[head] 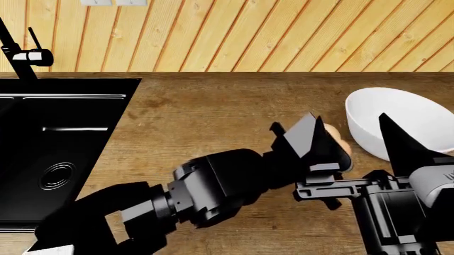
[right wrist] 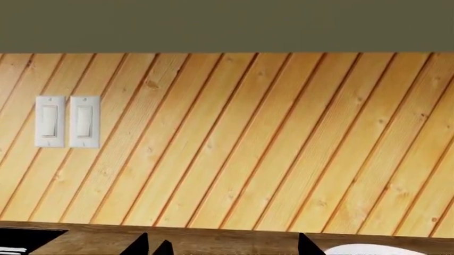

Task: Place the eggs and milk next to the bowl.

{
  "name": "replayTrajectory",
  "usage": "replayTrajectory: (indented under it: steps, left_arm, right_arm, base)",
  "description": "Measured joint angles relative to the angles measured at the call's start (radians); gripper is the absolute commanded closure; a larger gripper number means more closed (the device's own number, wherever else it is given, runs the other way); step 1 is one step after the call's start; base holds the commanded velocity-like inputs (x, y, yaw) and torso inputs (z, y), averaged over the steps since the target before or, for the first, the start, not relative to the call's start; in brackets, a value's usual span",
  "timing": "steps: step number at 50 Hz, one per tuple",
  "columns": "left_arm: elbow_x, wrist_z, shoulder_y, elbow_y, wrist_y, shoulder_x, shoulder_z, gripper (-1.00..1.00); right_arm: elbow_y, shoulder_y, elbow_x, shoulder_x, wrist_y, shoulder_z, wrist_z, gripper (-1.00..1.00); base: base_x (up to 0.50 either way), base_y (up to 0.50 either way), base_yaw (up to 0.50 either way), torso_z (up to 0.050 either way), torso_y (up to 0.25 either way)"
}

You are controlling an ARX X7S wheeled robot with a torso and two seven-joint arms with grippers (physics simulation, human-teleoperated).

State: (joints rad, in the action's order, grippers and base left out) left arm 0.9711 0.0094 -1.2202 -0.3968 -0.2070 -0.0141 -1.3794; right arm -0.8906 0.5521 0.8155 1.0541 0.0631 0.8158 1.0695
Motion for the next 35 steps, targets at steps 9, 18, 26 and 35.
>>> replayTrajectory:
  steps: [9,18,26,35]
  left_arm:
    - [0.074,-0.022,-0.033,-0.028,0.066,0.008,-0.104,1.00]
    - [0.112,-0.034,-0.046,-0.026,0.082,0.011,-0.146,-1.00]
    - [0.138,-0.046,-0.054,-0.021,0.089,0.013,-0.161,-1.00]
    - [0.155,-0.065,-0.064,-0.011,0.095,0.013,-0.169,-1.00]
  right_arm:
    - [0.008,-0.010,-0.007,0.000,-0.010,0.001,-0.003,-1.00]
    - [0.012,-0.018,-0.012,0.001,-0.018,0.001,-0.005,-1.00]
    - [0.016,-0.022,-0.015,0.000,-0.023,0.001,-0.007,-1.00]
    - [0.019,-0.026,-0.017,-0.001,-0.028,0.001,-0.011,-1.00]
  base:
    - [0.00,0.00,0.00,0.000,0.000]
    - [0.00,0.00,0.00,0.000,0.000]
    - [0.00,0.00,0.00,0.000,0.000]
    - [0.00,0.00,0.00,0.000,0.000]
